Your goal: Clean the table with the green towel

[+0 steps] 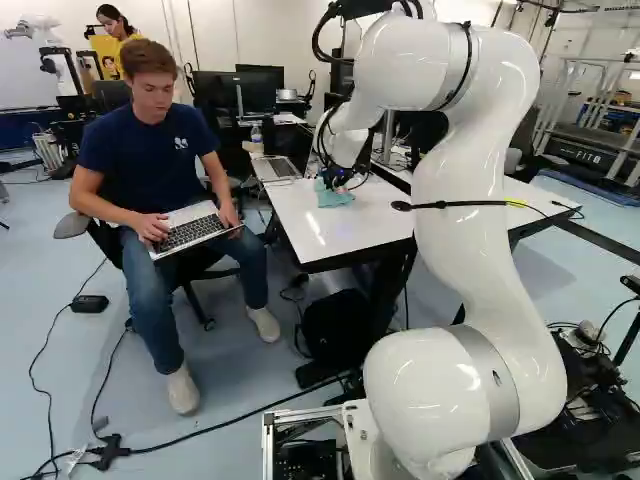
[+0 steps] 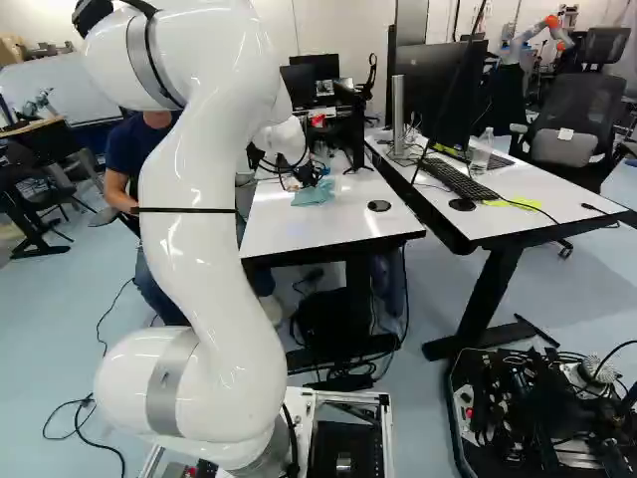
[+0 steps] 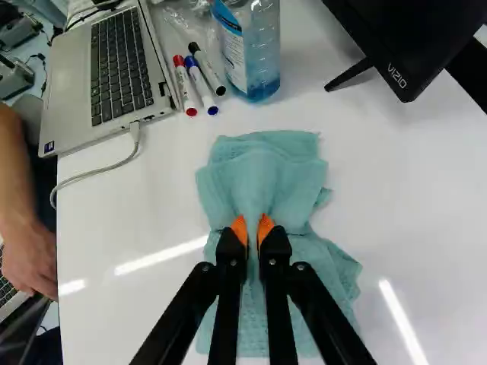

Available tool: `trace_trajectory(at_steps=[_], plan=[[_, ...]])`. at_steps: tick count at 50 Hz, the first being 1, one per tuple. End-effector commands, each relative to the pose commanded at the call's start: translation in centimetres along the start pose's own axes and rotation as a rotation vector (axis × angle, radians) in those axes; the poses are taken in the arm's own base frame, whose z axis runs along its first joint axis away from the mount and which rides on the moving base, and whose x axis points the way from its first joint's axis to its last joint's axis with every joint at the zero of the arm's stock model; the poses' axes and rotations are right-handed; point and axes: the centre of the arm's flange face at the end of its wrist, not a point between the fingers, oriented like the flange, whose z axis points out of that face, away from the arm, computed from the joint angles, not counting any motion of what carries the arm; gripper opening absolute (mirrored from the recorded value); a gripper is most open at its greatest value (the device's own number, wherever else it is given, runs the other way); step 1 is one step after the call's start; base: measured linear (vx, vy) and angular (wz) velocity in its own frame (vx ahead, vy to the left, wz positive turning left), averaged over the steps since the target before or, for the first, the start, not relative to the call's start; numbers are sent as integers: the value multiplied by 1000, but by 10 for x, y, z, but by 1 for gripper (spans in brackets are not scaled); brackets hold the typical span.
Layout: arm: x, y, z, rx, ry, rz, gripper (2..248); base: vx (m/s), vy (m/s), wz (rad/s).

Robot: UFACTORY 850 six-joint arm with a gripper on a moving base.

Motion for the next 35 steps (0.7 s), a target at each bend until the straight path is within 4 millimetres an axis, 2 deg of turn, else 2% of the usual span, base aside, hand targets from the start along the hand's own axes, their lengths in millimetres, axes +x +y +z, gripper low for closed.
trace_trajectory(at_steps=[19,35], plan=[[7,4,6,-3,8,5,36,0,0,0],[25,5,24,-3,31,8,36,0,0,0]])
